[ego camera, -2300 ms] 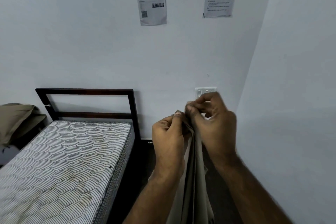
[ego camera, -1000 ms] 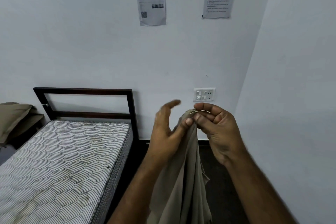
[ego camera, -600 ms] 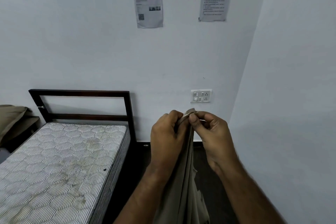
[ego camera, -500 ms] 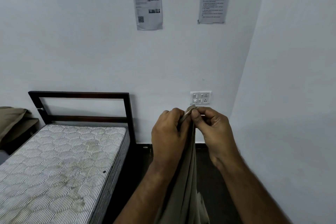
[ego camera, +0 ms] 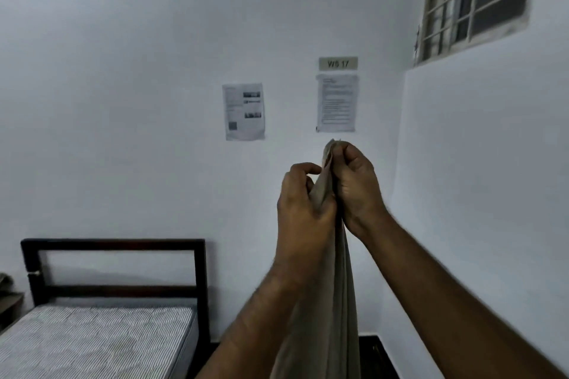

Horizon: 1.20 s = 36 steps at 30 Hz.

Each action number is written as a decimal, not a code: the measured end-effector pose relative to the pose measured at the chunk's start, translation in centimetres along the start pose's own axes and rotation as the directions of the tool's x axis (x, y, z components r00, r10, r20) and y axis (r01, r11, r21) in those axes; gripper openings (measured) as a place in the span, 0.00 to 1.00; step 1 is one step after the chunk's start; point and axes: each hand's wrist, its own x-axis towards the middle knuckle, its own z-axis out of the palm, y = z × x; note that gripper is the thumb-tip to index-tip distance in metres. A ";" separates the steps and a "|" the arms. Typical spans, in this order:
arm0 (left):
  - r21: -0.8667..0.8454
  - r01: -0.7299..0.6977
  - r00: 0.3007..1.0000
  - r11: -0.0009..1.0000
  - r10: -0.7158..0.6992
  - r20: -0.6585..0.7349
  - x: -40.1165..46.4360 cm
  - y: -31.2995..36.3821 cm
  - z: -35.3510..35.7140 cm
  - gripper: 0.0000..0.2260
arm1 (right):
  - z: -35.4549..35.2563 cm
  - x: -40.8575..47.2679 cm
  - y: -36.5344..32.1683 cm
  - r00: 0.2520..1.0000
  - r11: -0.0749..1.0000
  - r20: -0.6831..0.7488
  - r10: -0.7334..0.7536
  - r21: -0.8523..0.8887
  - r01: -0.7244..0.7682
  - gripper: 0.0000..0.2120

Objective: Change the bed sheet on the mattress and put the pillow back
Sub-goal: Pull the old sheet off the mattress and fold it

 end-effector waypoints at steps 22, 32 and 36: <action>0.126 0.022 0.991 0.992 -0.038 0.130 -3.2 -0.2 2.4 0.11 | -1.9 5.0 0.8 0.984 0.998 -0.173 -0.047 0.022 0.052 0.09; 0.339 -0.184 0.982 0.923 0.184 0.032 -6.9 -1.0 3.3 0.10 | -2.7 7.5 2.8 0.955 0.795 0.148 0.256 0.529 -0.296 0.24; 0.274 -0.082 0.996 0.958 0.092 -0.023 -7.1 -1.1 2.8 0.09 | -2.6 5.8 3.3 0.949 0.824 0.229 0.217 0.479 -0.304 0.13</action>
